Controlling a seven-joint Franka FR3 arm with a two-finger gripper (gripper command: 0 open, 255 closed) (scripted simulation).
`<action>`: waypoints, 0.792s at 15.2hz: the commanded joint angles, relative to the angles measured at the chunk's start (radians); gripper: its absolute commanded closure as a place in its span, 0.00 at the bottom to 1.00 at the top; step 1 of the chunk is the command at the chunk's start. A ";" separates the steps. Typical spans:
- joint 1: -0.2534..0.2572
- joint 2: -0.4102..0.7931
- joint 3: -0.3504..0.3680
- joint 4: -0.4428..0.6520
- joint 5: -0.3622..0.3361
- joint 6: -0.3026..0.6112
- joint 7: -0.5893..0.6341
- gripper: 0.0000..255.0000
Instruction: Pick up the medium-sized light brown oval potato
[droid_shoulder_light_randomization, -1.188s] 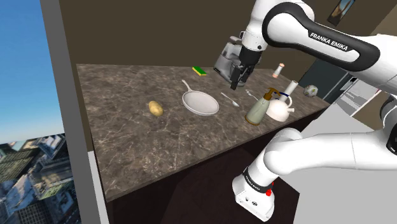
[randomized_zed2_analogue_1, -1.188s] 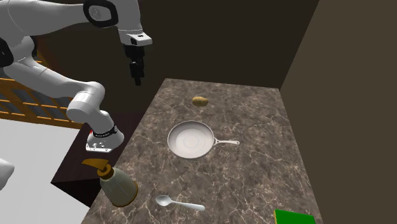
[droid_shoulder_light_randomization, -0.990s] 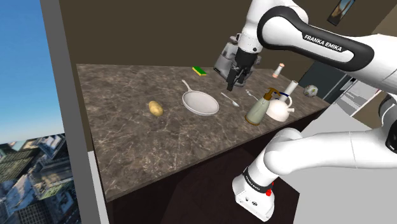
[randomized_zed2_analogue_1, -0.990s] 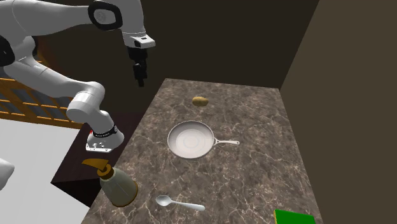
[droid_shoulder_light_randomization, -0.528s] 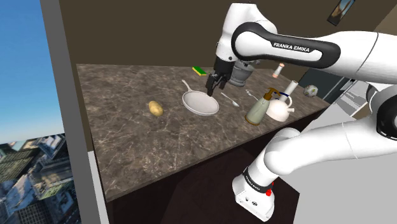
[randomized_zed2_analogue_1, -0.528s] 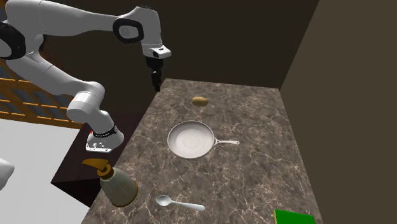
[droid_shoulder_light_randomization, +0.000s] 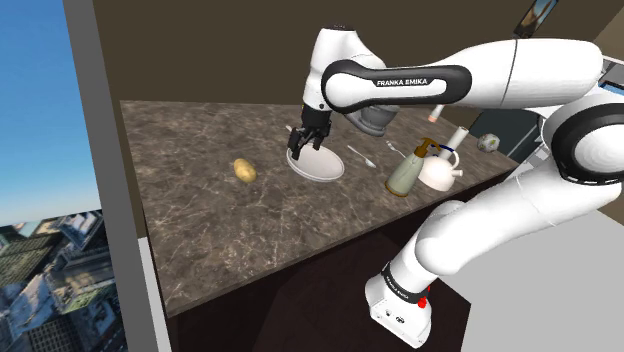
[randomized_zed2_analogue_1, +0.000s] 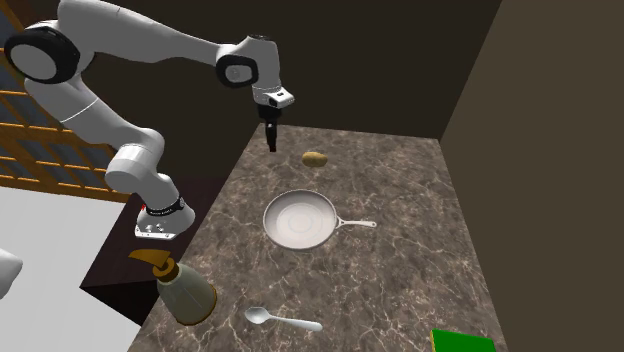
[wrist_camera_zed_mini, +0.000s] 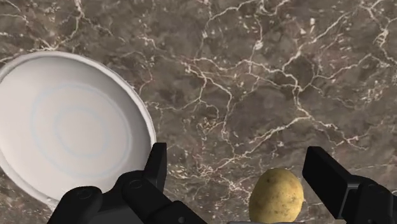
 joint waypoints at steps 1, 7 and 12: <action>0.002 0.074 0.015 0.025 0.000 0.054 0.027 0.00; 0.008 0.290 0.047 0.125 -0.022 0.184 0.102 0.00; 0.023 0.476 0.061 0.245 -0.057 0.261 0.166 0.00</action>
